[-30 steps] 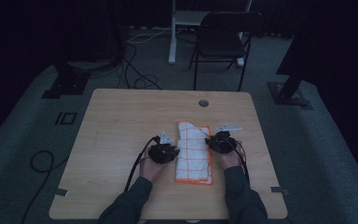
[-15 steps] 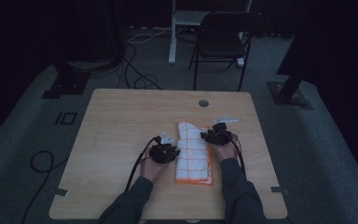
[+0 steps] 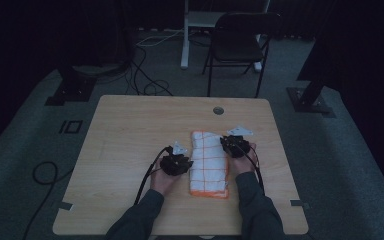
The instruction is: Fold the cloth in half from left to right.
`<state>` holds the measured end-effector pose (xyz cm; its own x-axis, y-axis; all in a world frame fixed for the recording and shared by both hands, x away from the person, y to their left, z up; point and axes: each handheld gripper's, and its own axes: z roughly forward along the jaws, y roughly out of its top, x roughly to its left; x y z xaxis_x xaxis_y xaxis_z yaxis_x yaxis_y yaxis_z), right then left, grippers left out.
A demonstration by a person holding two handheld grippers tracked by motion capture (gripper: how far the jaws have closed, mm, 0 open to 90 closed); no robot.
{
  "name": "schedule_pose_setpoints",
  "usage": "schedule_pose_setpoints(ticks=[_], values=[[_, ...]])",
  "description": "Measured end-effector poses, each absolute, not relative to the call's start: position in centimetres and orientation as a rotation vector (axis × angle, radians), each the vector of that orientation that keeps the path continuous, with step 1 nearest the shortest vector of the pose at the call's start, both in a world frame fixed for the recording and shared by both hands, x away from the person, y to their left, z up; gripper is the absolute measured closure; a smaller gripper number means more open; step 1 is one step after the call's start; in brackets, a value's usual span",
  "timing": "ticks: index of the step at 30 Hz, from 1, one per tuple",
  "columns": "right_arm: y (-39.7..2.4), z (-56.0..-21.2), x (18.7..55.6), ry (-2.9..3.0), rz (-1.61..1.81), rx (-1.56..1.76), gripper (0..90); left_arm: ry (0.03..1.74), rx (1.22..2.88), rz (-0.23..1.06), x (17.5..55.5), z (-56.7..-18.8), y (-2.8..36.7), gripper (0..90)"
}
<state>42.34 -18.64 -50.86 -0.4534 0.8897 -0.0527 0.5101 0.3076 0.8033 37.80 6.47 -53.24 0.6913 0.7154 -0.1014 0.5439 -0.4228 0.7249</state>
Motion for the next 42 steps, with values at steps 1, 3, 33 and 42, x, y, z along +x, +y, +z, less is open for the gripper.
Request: schedule_pose_setpoints(ticks=[1, 3, 33, 42], values=[[-18.7, -51.0, 42.5, 2.088, 1.003, 1.251, 63.9, 0.96, 2.132, 0.286, 37.8, -53.3, 6.5, 72.0], [-19.1, -51.4, 42.8, 2.108, 0.997, 1.292, 58.2, 0.961, 2.132, 0.285, 37.8, -53.3, 6.5, 72.0], [-17.9, -53.1, 46.1, 2.18, 0.974, 1.411, 53.6, 0.966, 2.132, 0.283, 37.9, -53.3, 6.5, 71.9], [-17.3, -53.4, 45.8, 2.221, 0.939, 1.358, 80.4, 0.965, 2.13, 0.282, 37.9, -53.4, 6.5, 71.9]])
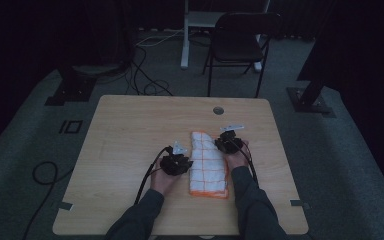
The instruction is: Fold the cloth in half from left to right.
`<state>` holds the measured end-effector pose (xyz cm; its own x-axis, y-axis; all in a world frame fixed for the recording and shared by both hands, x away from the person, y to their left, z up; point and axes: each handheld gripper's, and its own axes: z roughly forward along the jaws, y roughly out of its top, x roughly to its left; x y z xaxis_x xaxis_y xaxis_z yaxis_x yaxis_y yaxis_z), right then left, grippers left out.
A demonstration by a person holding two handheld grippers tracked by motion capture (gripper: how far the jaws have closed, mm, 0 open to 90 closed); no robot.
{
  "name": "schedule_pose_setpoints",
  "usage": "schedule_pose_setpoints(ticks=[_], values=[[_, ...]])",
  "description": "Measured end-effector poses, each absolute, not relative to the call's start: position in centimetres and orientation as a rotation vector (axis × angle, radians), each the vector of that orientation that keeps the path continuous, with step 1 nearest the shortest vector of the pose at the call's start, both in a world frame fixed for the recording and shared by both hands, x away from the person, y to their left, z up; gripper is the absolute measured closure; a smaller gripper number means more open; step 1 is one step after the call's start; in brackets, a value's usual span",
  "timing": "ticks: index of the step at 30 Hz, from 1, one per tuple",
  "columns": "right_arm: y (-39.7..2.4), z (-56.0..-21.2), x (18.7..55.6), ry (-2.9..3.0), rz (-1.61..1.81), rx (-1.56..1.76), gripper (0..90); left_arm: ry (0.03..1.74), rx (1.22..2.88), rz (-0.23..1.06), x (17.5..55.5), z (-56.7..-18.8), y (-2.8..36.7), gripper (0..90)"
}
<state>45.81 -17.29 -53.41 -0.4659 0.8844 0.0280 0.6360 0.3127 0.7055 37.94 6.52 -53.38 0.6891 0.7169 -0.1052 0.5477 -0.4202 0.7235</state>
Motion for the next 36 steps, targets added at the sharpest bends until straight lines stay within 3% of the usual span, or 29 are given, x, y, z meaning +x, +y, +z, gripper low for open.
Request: schedule_pose_setpoints(ticks=[8, 9, 11, 12, 30, 36], values=[[-17.9, -52.1, 45.4, 2.113, 0.953, 1.325, 86.2, 0.967, 2.129, 0.284, 37.9, -53.4, 6.6, 72.0], [-18.1, -51.9, 45.4, 2.092, 0.954, 1.325, 85.1, 0.967, 2.13, 0.284, 37.9, -53.4, 6.6, 71.9], [-18.4, -51.7, 45.5, 2.041, 0.933, 1.344, 71.0, 0.966, 2.129, 0.282, 37.9, -53.4, 6.5, 71.9], [-18.6, -51.7, 45.6, 2.028, 0.92, 1.359, 69.4, 0.966, 2.13, 0.283, 37.9, -53.4, 6.5, 71.9], [-19.1, -51.9, 42.6, 2.132, 0.9, 1.302, 65.5, 0.911, 2.138, 0.271, 36.2, -52.6, 6.2, 70.8], [-19.3, -52.5, 42.2, 2.152, 0.895, 1.302, 65.5, 0.81, 2.187, 0.251, 34.7, -52.2, 4.5, 68.8]])
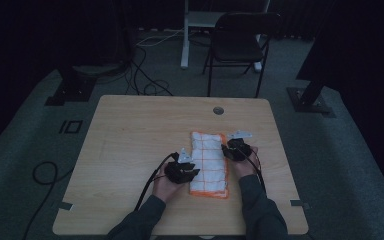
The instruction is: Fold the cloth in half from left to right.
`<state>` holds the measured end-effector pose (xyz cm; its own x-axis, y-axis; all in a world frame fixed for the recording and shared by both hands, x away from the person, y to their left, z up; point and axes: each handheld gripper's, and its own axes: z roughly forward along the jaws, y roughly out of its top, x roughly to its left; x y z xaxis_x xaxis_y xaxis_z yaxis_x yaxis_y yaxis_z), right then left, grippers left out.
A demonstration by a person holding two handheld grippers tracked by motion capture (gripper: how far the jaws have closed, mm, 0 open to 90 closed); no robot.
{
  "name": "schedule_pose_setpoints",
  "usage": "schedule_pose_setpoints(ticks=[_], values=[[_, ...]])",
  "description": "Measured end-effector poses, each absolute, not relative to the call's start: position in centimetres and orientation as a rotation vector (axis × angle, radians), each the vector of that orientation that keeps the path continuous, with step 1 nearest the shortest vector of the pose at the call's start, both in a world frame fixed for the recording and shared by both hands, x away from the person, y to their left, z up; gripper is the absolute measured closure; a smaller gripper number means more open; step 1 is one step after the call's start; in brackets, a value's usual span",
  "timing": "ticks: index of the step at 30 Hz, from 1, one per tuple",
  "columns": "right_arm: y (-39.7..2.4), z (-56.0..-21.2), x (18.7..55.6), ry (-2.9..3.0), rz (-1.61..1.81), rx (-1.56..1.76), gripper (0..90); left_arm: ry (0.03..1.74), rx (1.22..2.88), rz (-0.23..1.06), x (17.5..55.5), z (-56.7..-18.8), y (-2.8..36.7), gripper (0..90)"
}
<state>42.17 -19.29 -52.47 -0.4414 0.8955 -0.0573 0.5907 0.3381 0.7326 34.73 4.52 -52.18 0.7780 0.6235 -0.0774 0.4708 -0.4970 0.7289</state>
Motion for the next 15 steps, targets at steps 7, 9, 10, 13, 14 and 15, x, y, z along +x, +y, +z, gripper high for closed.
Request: schedule_pose_setpoints(ticks=[7, 9, 10, 13, 14, 15], values=[[-19.2, -53.2, 42.2, 2.179, 0.887, 1.308, 65.4, 0.687, 2.203, 0.2, 33.1, -51.9, 2.0, 65.1], [-19.2, -53.4, 42.2, 2.18, 0.886, 1.312, 65.4, 0.651, 2.212, 0.194, 32.8, -51.7, 1.3, 62.7], [-19.2, -53.4, 42.2, 2.18, 0.888, 1.313, 65.4, 0.633, 2.218, 0.192, 32.6, -51.7, 0.9, 61.6], [-19.3, -53.3, 42.3, 2.177, 0.894, 1.315, 65.2, 0.599, 2.229, 0.176, 32.1, -51.6, -0.3, 59.6], [-19.4, -53.3, 42.3, 2.178, 0.894, 1.316, 65.1, 0.593, 2.232, 0.174, 32.1, -51.6, -0.6, 58.6], [-19.4, -53.3, 42.3, 2.178, 0.894, 1.316, 65.1, 0.593, 2.232, 0.174, 32.1, -51.6, -0.6, 58.1]])
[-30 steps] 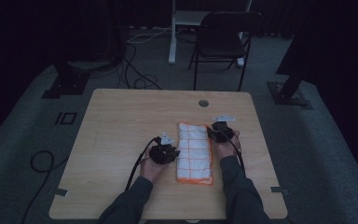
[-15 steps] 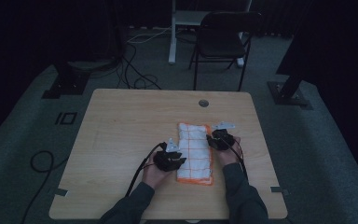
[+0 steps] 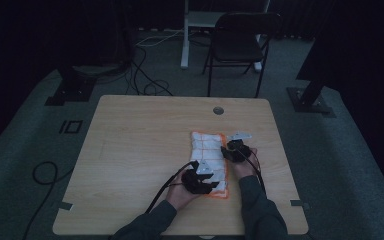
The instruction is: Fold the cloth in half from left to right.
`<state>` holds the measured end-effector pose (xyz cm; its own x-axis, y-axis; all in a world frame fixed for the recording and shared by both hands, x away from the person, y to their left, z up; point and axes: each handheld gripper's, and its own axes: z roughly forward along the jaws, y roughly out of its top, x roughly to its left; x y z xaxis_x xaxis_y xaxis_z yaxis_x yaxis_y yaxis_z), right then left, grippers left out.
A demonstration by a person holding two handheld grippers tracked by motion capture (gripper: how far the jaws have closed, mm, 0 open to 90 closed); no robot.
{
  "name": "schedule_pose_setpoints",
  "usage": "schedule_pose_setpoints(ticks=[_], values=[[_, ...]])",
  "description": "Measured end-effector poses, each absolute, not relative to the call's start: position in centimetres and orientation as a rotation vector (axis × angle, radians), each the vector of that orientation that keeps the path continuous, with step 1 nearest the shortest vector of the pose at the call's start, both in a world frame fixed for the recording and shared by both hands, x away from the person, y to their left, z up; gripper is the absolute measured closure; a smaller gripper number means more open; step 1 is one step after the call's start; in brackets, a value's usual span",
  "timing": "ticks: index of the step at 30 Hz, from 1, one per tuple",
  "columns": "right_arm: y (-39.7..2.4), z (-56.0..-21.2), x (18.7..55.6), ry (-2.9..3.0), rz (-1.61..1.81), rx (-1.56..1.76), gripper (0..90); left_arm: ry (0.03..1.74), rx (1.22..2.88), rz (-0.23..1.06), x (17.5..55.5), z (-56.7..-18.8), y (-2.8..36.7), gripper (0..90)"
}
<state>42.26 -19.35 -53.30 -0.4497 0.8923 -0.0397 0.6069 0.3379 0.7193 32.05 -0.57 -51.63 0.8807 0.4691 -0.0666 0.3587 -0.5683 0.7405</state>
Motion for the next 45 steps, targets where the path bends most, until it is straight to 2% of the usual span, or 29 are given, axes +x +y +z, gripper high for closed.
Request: schedule_pose_setpoints(ticks=[7, 12, 16, 21, 24, 32, 37, 45], values=[[-19.5, -53.4, 42.3, 2.179, 0.898, 1.317, 64.6, 0.504, 2.257, 0.151, 31.0, -51.8, -2.6, 52.9], [-19.6, -53.3, 42.3, 2.178, 0.903, 1.317, 64.3, 0.501, 2.282, 0.192, 30.8, -52.3, -3.4, 50.7], [-19.6, -53.3, 42.2, 2.179, 0.904, 1.314, 64.2, 0.532, 2.311, 0.194, 31.3, -52.6, -3.2, 60.1], [-19.6, -53.4, 42.3, 2.176, 0.903, 1.32, 64.5, 0.529, 2.31, 0.179, 31.3, -52.5, -3.0, 84.7], [-19.6, -53.5, 42.3, 2.175, 0.902, 1.321, 64.6, 0.538, 2.293, 0.18, 31.4, -52.1, -2.6, 88.2], [-19.6, -53.6, 42.4, 2.175, 0.902, 1.327, 64.9, 0.593, 2.178, 0.167, 31.4, -49.9, -1.2, 87.7], [-19.7, -53.6, 42.4, 2.175, 0.901, 1.325, 64.7, 0.576, 2.17, 0.157, 31.2, -49.9, -1.1, 76.1], [-19.8, -53.6, 42.3, 2.175, 0.904, 1.327, 64.3, 0.586, 2.203, 0.194, 31.4, -50.6, -1.0, 70.2]])
